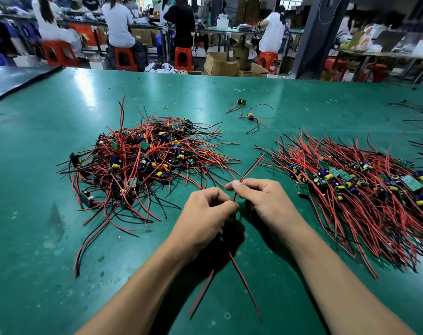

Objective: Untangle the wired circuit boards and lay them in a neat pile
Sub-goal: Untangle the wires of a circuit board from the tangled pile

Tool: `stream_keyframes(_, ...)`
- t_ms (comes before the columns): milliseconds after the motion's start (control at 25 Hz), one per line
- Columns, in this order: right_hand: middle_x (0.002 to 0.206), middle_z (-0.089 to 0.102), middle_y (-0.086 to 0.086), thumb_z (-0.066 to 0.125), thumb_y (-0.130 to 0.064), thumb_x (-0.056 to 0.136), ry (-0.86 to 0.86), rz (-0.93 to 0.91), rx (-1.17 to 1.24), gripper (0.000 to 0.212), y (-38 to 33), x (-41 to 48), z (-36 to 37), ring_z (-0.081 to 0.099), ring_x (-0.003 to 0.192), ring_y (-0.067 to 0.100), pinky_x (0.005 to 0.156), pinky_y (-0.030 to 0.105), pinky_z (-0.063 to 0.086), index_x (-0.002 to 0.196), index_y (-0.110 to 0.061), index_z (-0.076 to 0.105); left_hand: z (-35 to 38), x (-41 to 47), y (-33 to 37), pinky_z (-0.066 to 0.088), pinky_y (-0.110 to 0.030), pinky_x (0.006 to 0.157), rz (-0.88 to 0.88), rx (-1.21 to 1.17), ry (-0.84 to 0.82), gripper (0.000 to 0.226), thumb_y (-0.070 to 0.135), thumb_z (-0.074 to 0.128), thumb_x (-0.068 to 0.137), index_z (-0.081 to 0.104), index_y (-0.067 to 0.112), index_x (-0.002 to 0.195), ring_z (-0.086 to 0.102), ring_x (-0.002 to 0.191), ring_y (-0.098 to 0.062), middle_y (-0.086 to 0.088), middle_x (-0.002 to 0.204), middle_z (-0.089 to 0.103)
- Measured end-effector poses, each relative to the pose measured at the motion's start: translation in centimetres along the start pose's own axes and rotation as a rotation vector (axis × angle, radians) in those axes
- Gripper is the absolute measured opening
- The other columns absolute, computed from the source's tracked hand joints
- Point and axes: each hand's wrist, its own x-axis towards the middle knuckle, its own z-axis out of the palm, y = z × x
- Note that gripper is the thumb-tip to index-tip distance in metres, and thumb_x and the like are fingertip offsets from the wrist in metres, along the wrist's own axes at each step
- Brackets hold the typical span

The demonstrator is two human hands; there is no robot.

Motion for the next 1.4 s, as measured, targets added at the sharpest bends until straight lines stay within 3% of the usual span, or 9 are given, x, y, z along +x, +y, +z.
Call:
stream_keyframes(160, 0.04, 0.031, -0.015, 0.066, -0.027, 0.094, 0.148, 0.014, 0.058, 0.019, 0.5, 0.7, -0.2, 0.022, 0.035, 0.003, 0.042, 0.019, 0.019, 0.09, -0.012, 0.078, 0.3, -0.2, -0.2, 0.04, -0.027, 0.052, 0.045, 0.015, 0.023, 0.012, 0.006, 0.067, 0.082, 0.061, 0.001, 0.072, 0.05, 0.055, -0.018, -0.005, 0.06, 0.059)
stream_keyframes(320, 0.041, 0.047, -0.025, 0.07, -0.025, 0.091, 0.241, -0.061, -0.03, 0.016, 1.0, 1.1, -0.7, 0.047, 0.041, -0.004, 0.056, 0.018, 0.027, 0.093, -0.011, 0.078, 0.1, -0.3, 0.0, 0.04, -0.023, 0.055, 0.032, 0.032, -0.01, 0.015, 0.006, 0.068, 0.082, 0.063, 0.009, 0.067, 0.051, 0.057, -0.014, -0.001, 0.059, 0.06)
stream_keyframes(480, 0.062, 0.061, -0.022, 0.071, -0.023, 0.091, 0.317, -0.122, -0.092, 0.009, 1.3, 1.4, -1.1, 0.052, 0.052, -0.005, 0.055, 0.012, 0.035, 0.089, -0.018, 0.079, -0.2, -0.2, 0.1, 0.04, -0.018, 0.05, 0.023, 0.058, -0.031, 0.017, 0.009, 0.069, 0.081, 0.063, 0.013, 0.066, 0.049, 0.052, -0.011, 0.005, 0.055, 0.058)
stream_keyframes(680, 0.087, 0.066, -0.011, 0.07, -0.015, 0.091, 0.421, -0.16, -0.125, 0.01, 1.2, 1.5, -2.0, 0.054, 0.072, -0.001, 0.073, 0.02, 0.041, 0.097, -0.019, 0.077, -0.1, -0.3, -0.1, 0.04, -0.02, 0.044, 0.008, 0.089, -0.063, 0.019, 0.01, 0.068, 0.083, 0.061, 0.015, 0.066, 0.046, 0.045, -0.013, 0.006, 0.052, 0.054)
stream_keyframes(840, 0.094, 0.072, -0.006, 0.074, -0.014, 0.087, 0.58, -0.314, -0.378, 0.009, 0.7, 1.0, -2.1, 0.059, 0.085, -0.004, 0.081, 0.002, 0.037, 0.095, -0.016, 0.077, -0.1, -0.2, -0.2, 0.04, -0.021, 0.045, 0.006, 0.087, -0.061, 0.019, 0.01, 0.068, 0.083, 0.061, 0.014, 0.066, 0.046, 0.046, -0.014, 0.005, 0.052, 0.054)
stream_keyframes(1000, 0.089, 0.073, -0.005, 0.074, -0.02, 0.088, 0.619, -0.316, -0.31, 0.004, 0.8, 1.2, -2.3, 0.066, 0.086, 0.01, 0.086, 0.019, 0.048, 0.09, -0.018, 0.077, 0.0, -0.1, -0.1, 0.039, -0.022, 0.045, -0.003, 0.06, -0.06, 0.02, 0.008, 0.068, 0.082, 0.06, 0.014, 0.065, 0.048, 0.052, -0.02, 0.002, 0.054, 0.054)
stream_keyframes(1080, 0.077, 0.069, -0.009, 0.07, -0.03, 0.091, 0.606, -0.268, -0.279, 0.013, 1.2, 1.5, -2.5, 0.063, 0.074, 0.016, 0.078, 0.035, 0.052, 0.081, -0.021, 0.074, -0.1, -0.2, -0.1, 0.038, -0.021, 0.044, -0.006, 0.055, -0.066, 0.021, 0.007, 0.068, 0.083, 0.059, 0.014, 0.064, 0.048, 0.051, -0.02, 0.002, 0.053, 0.054)
stream_keyframes(1160, 0.064, 0.061, -0.009, 0.063, -0.043, 0.093, 0.575, -0.166, -0.198, 0.03, 1.6, 1.8, -2.8, 0.053, 0.059, 0.023, 0.063, 0.04, 0.045, 0.075, -0.02, 0.073, -0.2, -0.2, -0.1, 0.038, -0.021, 0.043, -0.013, 0.041, -0.077, 0.02, 0.006, 0.067, 0.083, 0.059, 0.013, 0.066, 0.05, 0.051, -0.02, 0.0, 0.055, 0.056)
stream_keyframes(1400, 0.059, 0.054, -0.011, 0.062, -0.056, 0.091, 0.51, 0.0, 0.086, 0.043, 1.0, 1.8, -2.7, 0.04, 0.04, 0.01, 0.038, 0.022, 0.028, 0.073, -0.018, 0.071, -0.6, -0.5, 0.2, 0.049, -0.025, 0.048, -0.065, -0.135, -0.075, 0.015, 0.012, 0.065, 0.091, 0.064, 0.002, 0.079, 0.056, 0.052, -0.021, -0.01, 0.066, 0.059)
